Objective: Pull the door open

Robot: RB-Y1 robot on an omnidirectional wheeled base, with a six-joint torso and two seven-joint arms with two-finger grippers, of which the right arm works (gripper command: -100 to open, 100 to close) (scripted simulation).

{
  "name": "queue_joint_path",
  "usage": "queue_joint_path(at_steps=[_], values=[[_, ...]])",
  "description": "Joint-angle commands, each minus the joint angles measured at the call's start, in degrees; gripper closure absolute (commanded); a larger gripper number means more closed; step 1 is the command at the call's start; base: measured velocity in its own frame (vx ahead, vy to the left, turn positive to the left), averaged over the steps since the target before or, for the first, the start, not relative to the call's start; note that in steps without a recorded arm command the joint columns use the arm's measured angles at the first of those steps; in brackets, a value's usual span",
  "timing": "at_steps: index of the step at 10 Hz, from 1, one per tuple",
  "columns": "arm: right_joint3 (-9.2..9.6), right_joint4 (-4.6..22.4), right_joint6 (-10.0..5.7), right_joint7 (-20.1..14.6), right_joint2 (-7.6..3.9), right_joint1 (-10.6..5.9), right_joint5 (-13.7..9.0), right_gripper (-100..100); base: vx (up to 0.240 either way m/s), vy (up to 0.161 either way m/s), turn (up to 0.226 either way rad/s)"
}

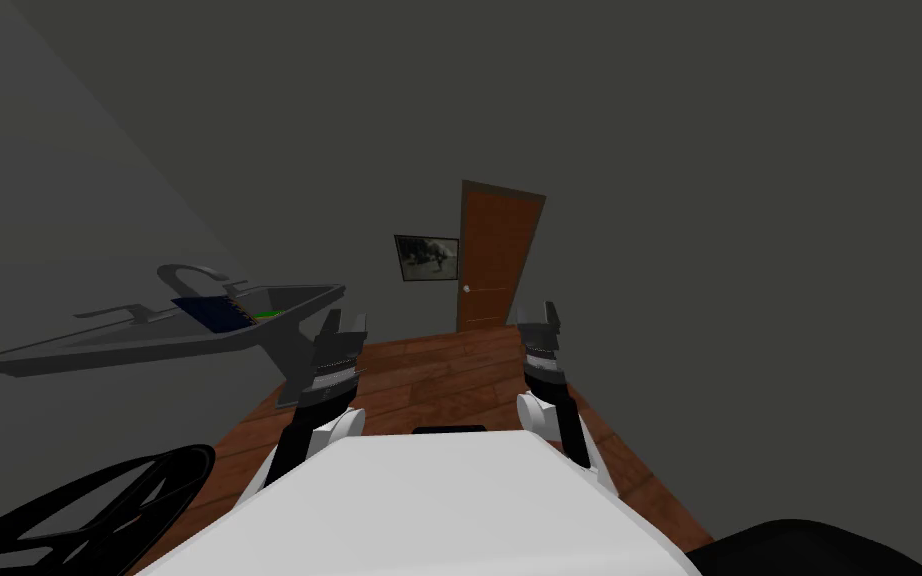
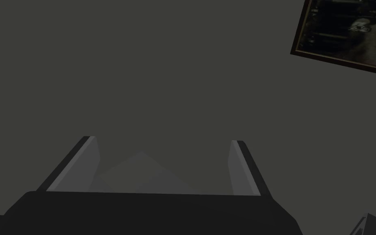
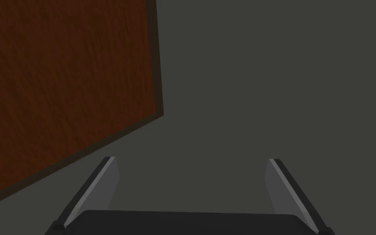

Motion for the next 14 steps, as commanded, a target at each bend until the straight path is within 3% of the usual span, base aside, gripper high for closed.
queue_joint_path(at_steps=[1,6,14], values=[[0.35,1.8,-0.56,-1.5,-0.67,-0.39,-1.1,-100,0.081,0.027,0.024],[1.26,6.4,-2.00,-5.3,-2.14,-1.41,-3.8,-100,0.107,-0.018,0.085],[3.19,16.1,-5.04,-13.3,-4.72,-3.55,-9.6,-100,0.118,-0.020,0.080]])
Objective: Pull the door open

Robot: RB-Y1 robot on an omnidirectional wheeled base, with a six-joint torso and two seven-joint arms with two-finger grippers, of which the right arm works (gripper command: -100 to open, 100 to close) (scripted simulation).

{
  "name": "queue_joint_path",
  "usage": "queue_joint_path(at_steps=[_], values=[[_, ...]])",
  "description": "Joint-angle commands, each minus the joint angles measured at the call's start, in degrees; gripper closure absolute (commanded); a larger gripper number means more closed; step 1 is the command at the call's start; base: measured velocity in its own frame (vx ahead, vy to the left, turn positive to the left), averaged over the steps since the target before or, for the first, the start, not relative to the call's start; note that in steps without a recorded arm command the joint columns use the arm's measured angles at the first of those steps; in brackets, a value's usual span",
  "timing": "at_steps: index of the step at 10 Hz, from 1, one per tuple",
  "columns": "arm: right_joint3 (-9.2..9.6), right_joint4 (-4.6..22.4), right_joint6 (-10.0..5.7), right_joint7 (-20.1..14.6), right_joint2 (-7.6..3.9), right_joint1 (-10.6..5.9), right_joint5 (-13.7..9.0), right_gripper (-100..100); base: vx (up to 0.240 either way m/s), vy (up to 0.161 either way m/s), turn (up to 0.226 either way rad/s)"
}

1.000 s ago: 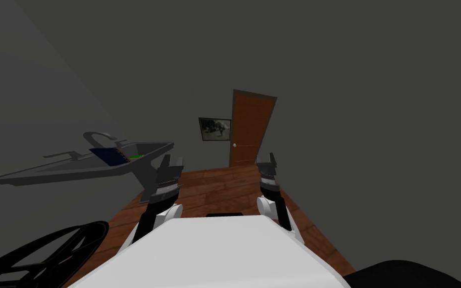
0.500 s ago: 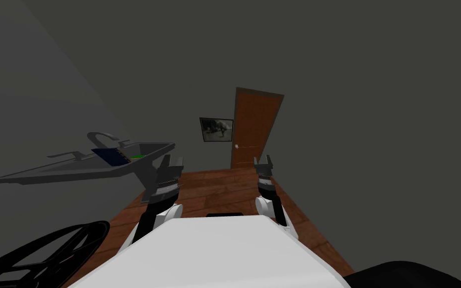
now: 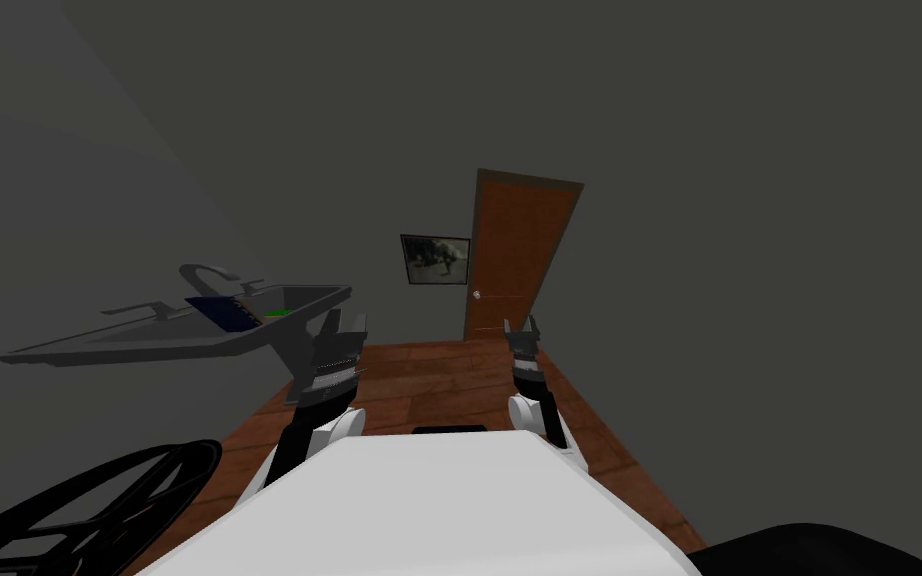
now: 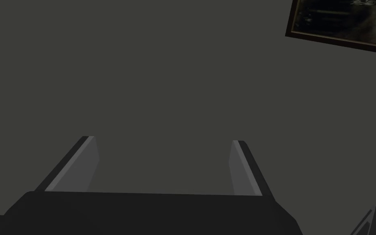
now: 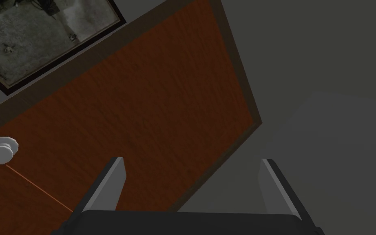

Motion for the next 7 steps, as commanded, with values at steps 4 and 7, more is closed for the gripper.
queue_joint_path(at_steps=[4,7], values=[[1.07,5.2,-1.86,-4.1,-1.12,-1.13,-2.9,-100,0.093,-0.014,0.070],[1.74,8.6,-2.91,-6.9,-1.90,-1.87,-4.9,-100,0.094,-0.027,0.081]])
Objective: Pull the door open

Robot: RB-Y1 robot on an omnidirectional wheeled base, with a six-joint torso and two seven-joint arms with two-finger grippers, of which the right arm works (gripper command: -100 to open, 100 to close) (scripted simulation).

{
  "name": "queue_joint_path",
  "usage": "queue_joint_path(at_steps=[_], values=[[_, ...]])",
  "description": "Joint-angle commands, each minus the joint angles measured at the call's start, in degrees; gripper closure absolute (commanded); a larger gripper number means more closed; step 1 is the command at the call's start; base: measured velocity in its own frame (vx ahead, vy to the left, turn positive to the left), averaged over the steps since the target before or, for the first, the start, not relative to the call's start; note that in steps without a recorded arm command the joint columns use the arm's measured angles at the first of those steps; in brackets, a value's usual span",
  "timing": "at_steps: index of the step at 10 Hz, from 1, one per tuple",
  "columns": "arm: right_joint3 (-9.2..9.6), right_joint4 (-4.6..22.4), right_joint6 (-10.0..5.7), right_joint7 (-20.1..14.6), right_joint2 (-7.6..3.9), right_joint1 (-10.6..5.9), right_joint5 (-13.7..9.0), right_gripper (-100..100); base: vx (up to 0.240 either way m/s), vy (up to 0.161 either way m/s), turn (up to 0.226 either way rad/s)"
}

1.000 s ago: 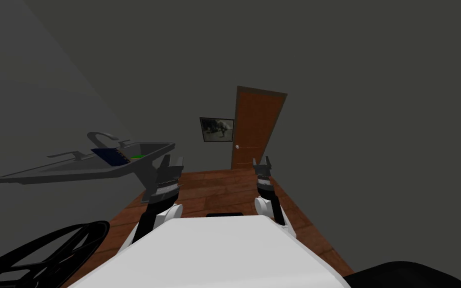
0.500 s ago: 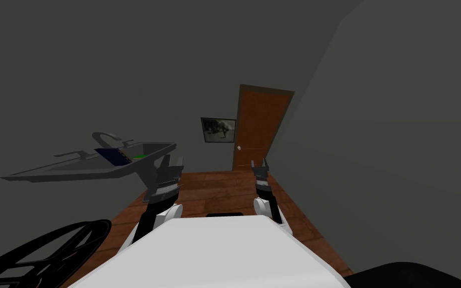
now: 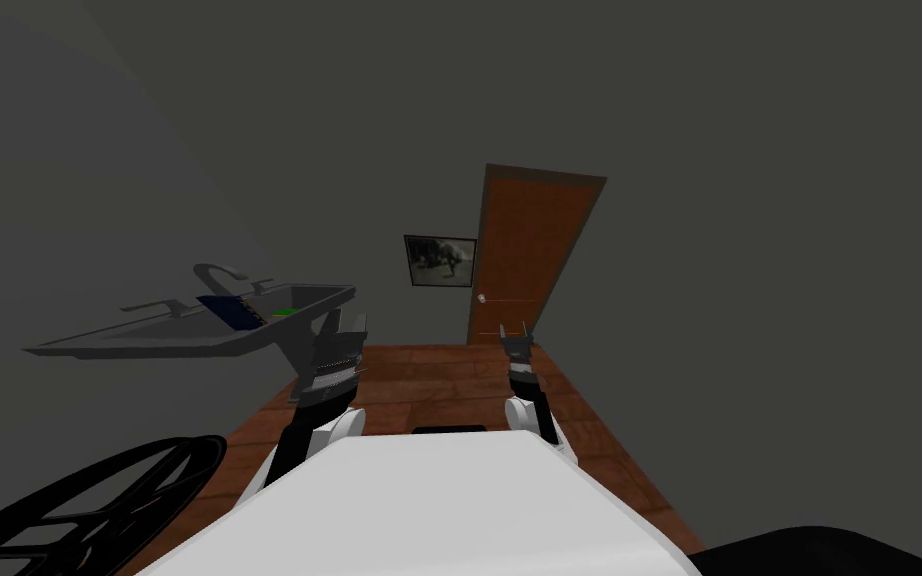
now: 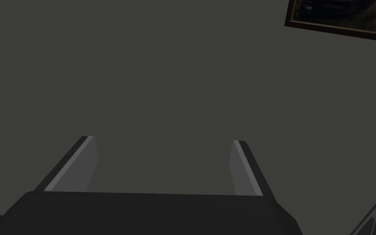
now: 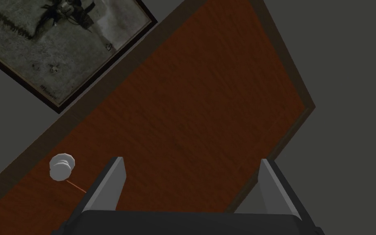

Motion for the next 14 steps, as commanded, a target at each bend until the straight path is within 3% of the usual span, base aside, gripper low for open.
queue_joint_path(at_steps=[1,14], values=[[0.37,1.5,-0.45,-1.6,-0.45,-0.19,-1.1,-100,0.103,-0.029,0.086],[3.50,17.3,-5.40,-14.7,-3.78,-3.67,-10.6,-100,0.095,-0.031,0.082]])
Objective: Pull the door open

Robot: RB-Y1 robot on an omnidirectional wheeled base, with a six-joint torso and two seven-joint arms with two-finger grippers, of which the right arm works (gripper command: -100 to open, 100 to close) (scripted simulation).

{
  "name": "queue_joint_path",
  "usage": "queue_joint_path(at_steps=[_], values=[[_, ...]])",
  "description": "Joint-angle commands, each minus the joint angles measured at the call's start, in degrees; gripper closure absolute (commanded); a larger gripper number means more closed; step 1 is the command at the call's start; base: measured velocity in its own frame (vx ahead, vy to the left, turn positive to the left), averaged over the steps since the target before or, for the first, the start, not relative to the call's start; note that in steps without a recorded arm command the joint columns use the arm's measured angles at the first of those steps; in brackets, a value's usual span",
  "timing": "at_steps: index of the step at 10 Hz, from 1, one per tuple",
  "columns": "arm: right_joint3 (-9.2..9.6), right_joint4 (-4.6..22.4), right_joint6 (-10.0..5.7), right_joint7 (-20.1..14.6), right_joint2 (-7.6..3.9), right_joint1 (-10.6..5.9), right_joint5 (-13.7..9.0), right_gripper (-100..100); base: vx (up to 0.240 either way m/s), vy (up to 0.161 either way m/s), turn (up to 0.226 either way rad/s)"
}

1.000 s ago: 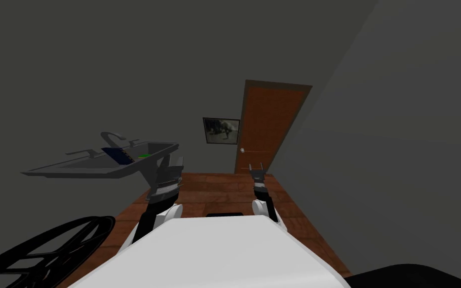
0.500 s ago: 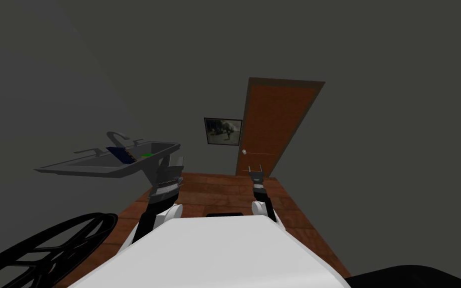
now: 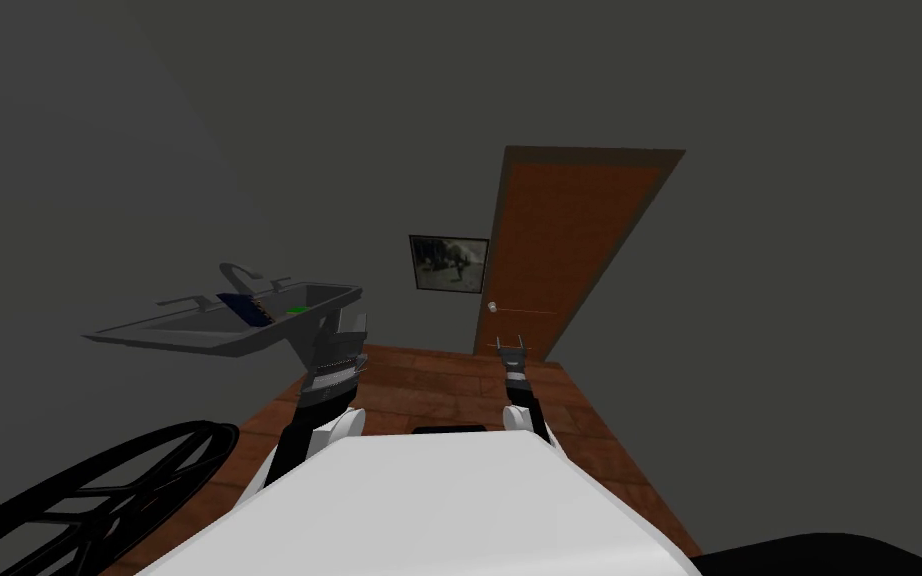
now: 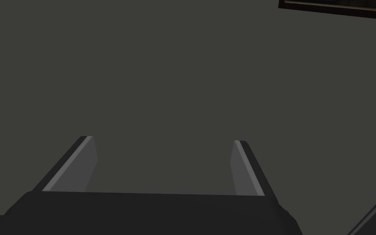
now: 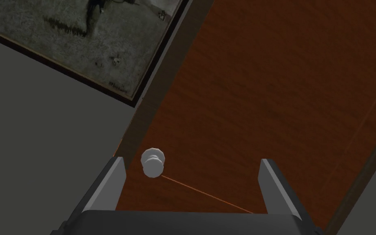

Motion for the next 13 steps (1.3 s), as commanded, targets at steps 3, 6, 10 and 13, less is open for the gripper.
queue_joint_path(at_steps=[3,6,10,13], values=[[0.86,4.8,-1.61,-3.9,-0.99,-1.10,-2.7,-100,0.095,-0.037,0.087],[1.57,8.4,-2.74,-6.9,-1.70,-1.89,-4.8,-100,0.084,-0.039,0.079],[2.50,13.1,-4.20,-10.8,-2.62,-2.92,-7.6,-100,0.097,-0.041,0.086],[3.17,16.4,-5.26,-13.5,-3.27,-3.67,-9.6,-100,0.086,-0.053,0.074]])
